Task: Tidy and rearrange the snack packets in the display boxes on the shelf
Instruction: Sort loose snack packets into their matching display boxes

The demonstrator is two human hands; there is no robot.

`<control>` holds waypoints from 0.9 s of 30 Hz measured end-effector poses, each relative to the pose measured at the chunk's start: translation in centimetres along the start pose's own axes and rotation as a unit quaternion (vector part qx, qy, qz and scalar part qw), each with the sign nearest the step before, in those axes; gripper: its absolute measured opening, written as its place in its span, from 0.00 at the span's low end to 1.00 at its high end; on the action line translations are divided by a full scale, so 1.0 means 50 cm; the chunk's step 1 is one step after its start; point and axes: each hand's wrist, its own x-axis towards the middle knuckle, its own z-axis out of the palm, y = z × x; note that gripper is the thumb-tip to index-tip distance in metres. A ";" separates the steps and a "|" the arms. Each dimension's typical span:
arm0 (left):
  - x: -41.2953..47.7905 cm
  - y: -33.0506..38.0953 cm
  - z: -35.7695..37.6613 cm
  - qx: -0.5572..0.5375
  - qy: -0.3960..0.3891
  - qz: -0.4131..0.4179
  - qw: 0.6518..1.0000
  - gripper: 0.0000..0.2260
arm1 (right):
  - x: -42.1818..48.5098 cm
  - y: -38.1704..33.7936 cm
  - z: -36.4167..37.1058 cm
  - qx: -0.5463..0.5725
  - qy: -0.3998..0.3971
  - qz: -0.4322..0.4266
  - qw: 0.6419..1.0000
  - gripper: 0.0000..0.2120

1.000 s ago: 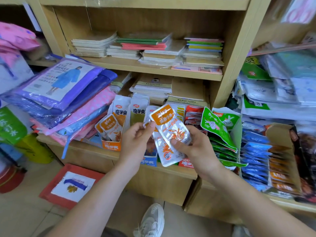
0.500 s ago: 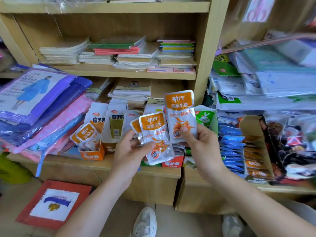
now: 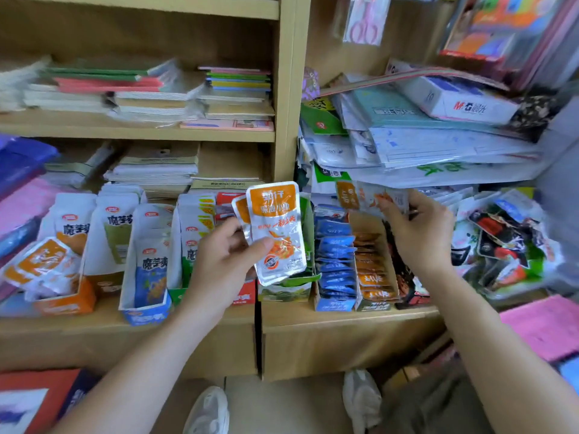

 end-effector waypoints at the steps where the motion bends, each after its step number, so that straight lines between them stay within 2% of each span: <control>1: 0.005 0.001 0.018 0.008 -0.006 0.004 1.000 0.06 | 0.010 0.019 -0.013 -0.031 -0.009 -0.013 0.999 0.12; 3: 0.013 0.000 0.050 0.022 -0.011 0.011 1.000 0.07 | 0.026 0.053 -0.028 -0.087 -0.031 -0.045 0.995 0.05; 7: 0.036 -0.006 0.100 0.033 -0.014 0.023 0.999 0.06 | 0.051 0.095 -0.025 -0.140 -0.024 -0.117 0.983 0.09; 10: 0.055 -0.010 0.124 0.034 -0.012 0.020 0.999 0.07 | 0.072 0.120 -0.014 -0.164 -0.047 -0.138 0.976 0.09; 14: 0.079 -0.014 0.147 0.013 0.000 0.018 1.000 0.08 | 0.078 0.141 0.013 -0.212 -0.141 -0.184 0.949 0.11; 17: 0.096 -0.020 0.158 0.010 0.001 0.014 1.000 0.09 | 0.076 0.145 0.014 -0.242 -0.232 -0.127 0.934 0.18; 19: 0.107 -0.026 0.162 0.023 -0.001 0.016 1.000 0.09 | 0.079 0.143 -0.003 -0.178 -0.218 -0.078 0.956 0.20; 23: 0.124 -0.038 0.174 0.044 -0.021 0.020 0.999 0.08 | 0.074 0.120 -0.037 -0.050 -0.130 -0.012 0.990 0.11; 25: 0.128 -0.042 0.185 0.051 -0.043 0.024 0.997 0.07 | 0.065 0.103 -0.042 0.036 -0.133 0.027 0.990 0.13; 27: 0.128 -0.044 0.198 0.048 -0.075 0.040 0.995 0.06 | 0.058 0.081 -0.045 0.114 -0.161 0.037 0.980 0.19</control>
